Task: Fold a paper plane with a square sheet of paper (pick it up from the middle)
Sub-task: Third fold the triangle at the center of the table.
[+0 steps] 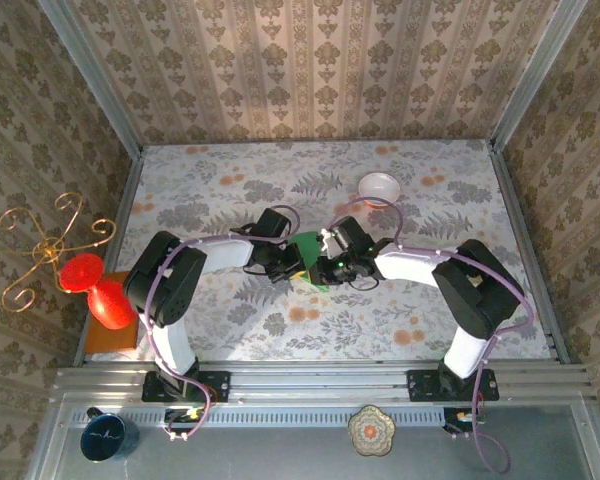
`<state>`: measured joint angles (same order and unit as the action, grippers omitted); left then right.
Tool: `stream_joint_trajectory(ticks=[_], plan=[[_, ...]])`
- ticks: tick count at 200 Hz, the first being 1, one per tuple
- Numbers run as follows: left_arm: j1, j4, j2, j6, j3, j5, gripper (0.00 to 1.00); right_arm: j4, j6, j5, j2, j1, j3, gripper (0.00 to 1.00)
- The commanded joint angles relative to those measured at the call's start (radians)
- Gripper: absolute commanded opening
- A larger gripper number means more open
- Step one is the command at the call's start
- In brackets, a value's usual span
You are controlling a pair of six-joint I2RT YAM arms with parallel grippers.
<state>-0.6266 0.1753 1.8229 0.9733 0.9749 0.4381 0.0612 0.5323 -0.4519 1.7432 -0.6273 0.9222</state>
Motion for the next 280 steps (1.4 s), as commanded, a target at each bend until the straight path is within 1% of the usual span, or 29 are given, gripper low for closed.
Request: stream_joint_trajectory(ticks=[1,46,126,178,207,244,280], plan=[[0.007,0.055,0.047,-0.031,0.004,-0.020,0.10,0.013,0.015,-0.020,0.034,-0.005,0.038,0.16],[0.007,0.048,0.041,-0.037,0.005,-0.002,0.10,0.045,0.017,0.026,0.074,-0.005,0.065,0.15],[0.007,0.023,0.030,-0.038,0.007,0.031,0.11,0.087,0.020,0.050,0.109,-0.003,0.073,0.14],[0.007,0.020,0.033,-0.035,0.002,0.027,0.11,0.092,0.019,0.059,0.117,-0.002,0.066,0.14],[0.010,0.045,0.038,-0.033,0.002,0.009,0.11,0.094,0.020,0.060,0.120,-0.002,0.063,0.14],[0.018,0.084,0.049,-0.034,-0.001,-0.018,0.10,0.107,0.017,0.059,0.111,0.004,0.055,0.14],[0.019,0.105,0.062,-0.041,0.003,-0.027,0.10,0.124,0.000,0.031,0.049,0.014,0.031,0.14]])
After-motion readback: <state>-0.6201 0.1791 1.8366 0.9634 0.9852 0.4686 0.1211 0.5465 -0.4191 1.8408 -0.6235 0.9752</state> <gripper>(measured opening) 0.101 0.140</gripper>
